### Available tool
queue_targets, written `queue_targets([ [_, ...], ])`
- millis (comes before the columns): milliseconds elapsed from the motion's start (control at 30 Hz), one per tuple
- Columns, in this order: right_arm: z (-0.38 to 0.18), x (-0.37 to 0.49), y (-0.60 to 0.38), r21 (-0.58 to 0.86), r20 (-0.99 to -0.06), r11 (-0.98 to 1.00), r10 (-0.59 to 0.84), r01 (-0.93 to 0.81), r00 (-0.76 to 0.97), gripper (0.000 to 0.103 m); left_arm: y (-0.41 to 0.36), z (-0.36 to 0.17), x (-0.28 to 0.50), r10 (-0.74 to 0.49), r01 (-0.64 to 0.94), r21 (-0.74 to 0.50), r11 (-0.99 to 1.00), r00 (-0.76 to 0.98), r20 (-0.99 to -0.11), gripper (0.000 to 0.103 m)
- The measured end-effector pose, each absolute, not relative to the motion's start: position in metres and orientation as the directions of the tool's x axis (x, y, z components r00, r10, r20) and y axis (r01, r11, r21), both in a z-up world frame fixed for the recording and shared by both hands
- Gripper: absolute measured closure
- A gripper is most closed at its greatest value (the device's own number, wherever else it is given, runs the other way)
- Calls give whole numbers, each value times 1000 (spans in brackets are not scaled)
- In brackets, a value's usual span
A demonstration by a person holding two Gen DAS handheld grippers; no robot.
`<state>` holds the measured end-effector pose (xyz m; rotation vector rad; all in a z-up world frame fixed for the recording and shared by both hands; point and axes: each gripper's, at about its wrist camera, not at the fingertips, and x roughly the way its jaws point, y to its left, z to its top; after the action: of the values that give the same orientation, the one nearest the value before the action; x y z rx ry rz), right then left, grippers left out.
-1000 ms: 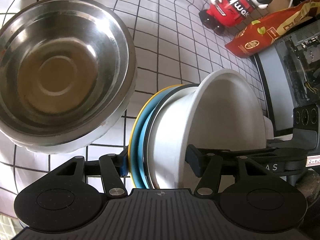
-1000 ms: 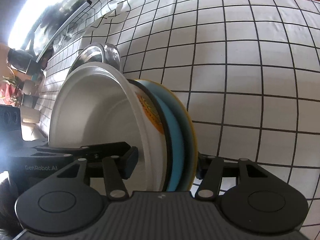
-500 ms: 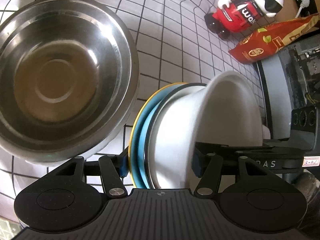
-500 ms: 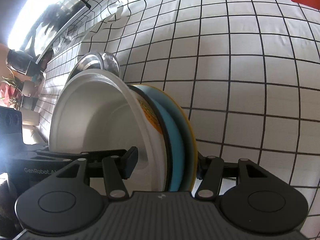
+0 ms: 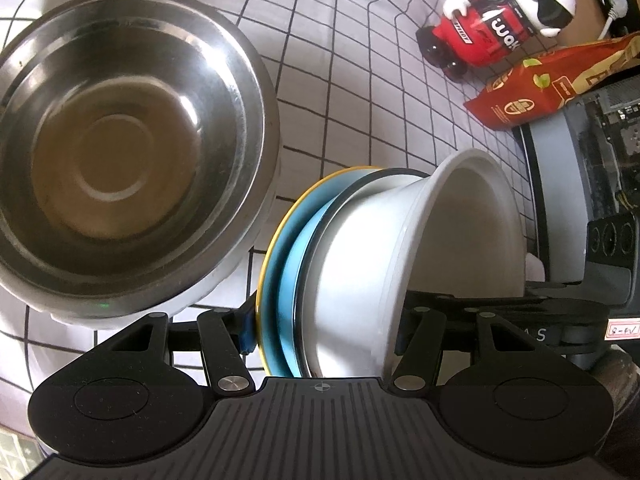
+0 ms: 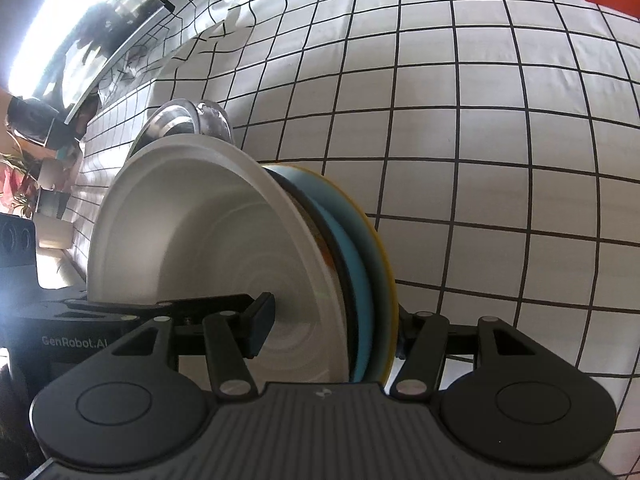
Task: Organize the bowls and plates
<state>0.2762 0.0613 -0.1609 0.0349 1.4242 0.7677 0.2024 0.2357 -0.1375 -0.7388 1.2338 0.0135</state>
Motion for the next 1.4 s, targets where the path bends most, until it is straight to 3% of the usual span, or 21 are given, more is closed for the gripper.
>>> queue_targets([
  [433, -103, 279, 68, 424, -869, 747, 495, -512, 3, 45, 242, -91, 202, -385, -364, -543, 757, 423, -820, 41],
  [667, -73, 285, 111, 442, -836, 715, 547, -541, 40, 45, 280, -57, 200, -318, -355, -515, 780, 485, -815, 41],
  [967, -100, 292, 185, 474, -830, 688, 558, -549, -18, 46, 339, -69, 193, -247, -419, -456, 785, 464, -851, 41],
  [1400, -133, 296, 221, 459, -855, 707, 516, -537, -52, 45, 371, -100, 192, -280, -395, -455, 798, 426, -860, 41],
])
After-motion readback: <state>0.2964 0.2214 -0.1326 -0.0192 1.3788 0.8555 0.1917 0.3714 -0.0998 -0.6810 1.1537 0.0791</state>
